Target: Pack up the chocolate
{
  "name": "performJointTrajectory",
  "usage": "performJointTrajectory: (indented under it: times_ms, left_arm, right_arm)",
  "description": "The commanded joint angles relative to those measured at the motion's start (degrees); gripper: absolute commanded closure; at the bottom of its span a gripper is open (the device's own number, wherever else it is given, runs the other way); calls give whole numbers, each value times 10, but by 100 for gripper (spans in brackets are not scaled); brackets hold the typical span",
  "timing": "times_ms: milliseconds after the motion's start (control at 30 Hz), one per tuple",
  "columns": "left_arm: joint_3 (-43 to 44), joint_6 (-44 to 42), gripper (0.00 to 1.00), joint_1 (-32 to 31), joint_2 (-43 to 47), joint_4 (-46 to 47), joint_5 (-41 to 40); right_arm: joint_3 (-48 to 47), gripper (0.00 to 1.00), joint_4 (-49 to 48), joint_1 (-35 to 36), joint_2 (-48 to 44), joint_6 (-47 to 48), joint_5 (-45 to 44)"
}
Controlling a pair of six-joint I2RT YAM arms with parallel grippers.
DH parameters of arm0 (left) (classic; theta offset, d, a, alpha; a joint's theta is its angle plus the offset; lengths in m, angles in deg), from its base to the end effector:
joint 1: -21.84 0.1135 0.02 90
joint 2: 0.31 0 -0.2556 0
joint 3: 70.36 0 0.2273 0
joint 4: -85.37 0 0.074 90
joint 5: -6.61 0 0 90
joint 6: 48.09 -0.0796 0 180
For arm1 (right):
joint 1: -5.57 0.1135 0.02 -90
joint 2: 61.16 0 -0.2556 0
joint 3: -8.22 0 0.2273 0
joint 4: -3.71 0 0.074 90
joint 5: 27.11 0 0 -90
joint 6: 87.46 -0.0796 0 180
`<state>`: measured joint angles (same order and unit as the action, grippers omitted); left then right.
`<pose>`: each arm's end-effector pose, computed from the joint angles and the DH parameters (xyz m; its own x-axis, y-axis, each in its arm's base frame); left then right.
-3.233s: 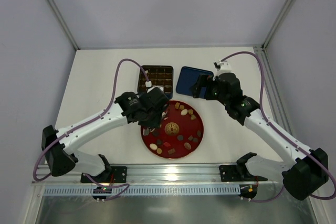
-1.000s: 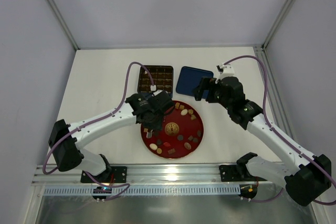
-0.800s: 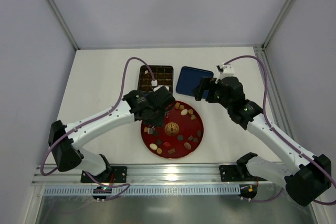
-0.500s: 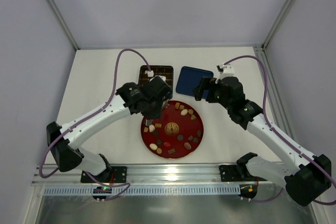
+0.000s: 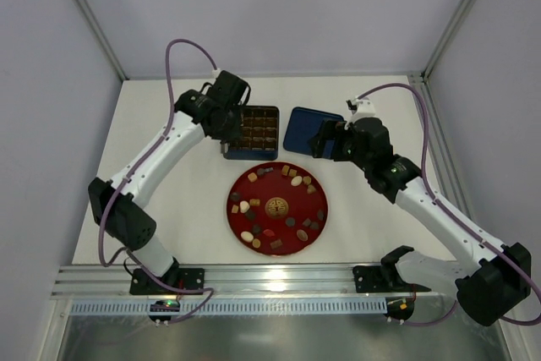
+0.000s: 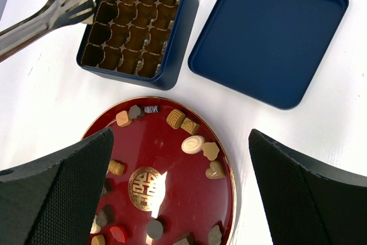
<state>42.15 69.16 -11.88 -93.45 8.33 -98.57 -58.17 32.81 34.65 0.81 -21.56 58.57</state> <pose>0.2853 -0.1654 0.3167 -0.8168 0.0139 -0.5768 0.0509 0.9975 -0.0482 0.2353 0.1240 0.2926 -0.5066 0.1842 -0.8423 -0.2388 0.9087 0.3423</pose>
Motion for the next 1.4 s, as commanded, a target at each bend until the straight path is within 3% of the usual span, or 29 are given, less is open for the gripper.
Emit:
performJointTrajectory:
  times_ms: [0, 367, 1367]
  left_arm:
    - [51, -40, 82, 19, -45, 39, -4]
    - [141, -57, 82, 37, -138, 36, 7]
    - [132, -69, 78, 48, -190, 64, 4]
  right_arm:
    - [-30, 0, -1, 0, 1, 12, -1]
    - [-26, 0, 2, 0, 0, 15, -3]
    - [-13, 0, 1, 0, -6, 18, -9]
